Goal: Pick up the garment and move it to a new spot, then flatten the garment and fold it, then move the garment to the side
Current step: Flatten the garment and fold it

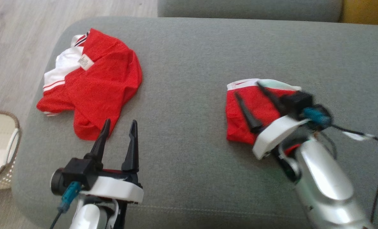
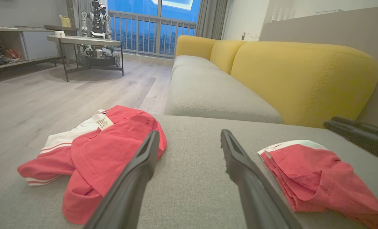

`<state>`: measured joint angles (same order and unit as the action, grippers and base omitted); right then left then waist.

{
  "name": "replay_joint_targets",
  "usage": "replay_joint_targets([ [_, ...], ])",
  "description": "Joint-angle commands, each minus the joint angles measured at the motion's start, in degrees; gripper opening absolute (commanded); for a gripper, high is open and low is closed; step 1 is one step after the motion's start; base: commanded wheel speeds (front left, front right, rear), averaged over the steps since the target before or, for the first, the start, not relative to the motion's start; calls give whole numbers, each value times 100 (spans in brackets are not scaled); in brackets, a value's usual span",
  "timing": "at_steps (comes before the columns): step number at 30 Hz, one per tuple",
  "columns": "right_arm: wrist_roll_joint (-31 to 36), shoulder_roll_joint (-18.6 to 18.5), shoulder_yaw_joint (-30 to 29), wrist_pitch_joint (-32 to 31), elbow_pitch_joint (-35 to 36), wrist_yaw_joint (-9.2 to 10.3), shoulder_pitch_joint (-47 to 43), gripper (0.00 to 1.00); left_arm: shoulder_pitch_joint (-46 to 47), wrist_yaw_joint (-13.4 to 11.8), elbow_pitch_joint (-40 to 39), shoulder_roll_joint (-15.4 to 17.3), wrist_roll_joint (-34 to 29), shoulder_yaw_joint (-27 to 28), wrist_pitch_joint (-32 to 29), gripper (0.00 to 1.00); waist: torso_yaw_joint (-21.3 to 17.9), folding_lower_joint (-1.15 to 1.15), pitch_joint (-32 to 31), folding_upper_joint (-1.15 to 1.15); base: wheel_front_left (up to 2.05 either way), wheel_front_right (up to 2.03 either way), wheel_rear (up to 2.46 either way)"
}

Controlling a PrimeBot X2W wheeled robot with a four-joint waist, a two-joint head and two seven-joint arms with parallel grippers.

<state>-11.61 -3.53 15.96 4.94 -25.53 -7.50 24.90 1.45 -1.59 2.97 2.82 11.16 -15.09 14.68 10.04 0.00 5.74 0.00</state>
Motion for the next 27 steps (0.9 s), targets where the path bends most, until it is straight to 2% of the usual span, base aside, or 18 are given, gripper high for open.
replay_joint_targets([
  [1, 58, 65, -55, 90, 286, 1, -18, 100, 228, -38, -225, 6, -35, 232, 32, 100, -79, 0, -60, 0, 0, 0, 0],
  [10, 767, 65, -1366, 661, 1434, 1, -642, 100, 194, -71, -436, 6, -101, 429, 32, 100, -342, 0, -216, 0, 0, 0, 0],
  [15, 759, 65, -1835, 905, 1861, 1, -1357, 100, 100, -146, -582, 6, -136, 440, 32, 100, -441, 0, -253, 0, 0, 0, 0],
  [21, 602, 65, -2039, 990, 1924, 1, -1842, 100, -124, -249, -705, 6, -189, 446, 32, 100, -545, 0, -267, 0, 0, 0, 0],
  [27, 650, 65, -2071, 1004, 1920, 1, -1830, 100, -178, -223, -738, 6, -258, 422, 32, 100, -503, 0, -232, 0, 0, 0, 0],
])
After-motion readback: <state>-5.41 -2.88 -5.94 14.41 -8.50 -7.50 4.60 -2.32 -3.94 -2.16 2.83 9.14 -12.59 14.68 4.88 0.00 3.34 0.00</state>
